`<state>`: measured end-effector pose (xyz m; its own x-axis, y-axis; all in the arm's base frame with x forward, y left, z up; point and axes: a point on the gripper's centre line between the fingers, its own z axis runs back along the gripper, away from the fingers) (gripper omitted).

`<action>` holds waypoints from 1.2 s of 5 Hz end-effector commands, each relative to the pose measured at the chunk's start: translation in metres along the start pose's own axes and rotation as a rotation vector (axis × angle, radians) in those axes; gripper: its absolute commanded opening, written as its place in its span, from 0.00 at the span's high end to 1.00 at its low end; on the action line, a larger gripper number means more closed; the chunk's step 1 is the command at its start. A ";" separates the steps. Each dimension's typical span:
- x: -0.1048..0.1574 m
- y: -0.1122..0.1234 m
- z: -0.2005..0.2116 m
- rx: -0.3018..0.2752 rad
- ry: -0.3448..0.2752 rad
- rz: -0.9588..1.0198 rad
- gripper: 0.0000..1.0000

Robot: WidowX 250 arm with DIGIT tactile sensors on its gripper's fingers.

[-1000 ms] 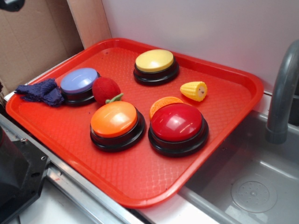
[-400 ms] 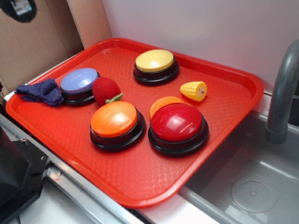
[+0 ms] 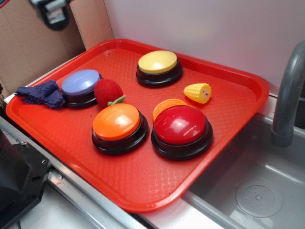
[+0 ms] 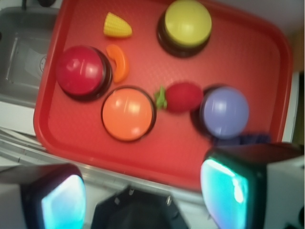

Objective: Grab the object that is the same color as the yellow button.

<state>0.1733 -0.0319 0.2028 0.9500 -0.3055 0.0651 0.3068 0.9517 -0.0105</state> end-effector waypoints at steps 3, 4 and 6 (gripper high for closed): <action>0.102 -0.007 -0.044 0.007 -0.101 -0.556 0.00; 0.123 -0.003 -0.066 -0.040 -0.120 -0.618 0.00; 0.145 0.003 -0.106 -0.087 -0.109 -0.580 0.00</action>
<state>0.3123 -0.0701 0.0854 0.6340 -0.7615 0.1352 0.7727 0.6309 -0.0697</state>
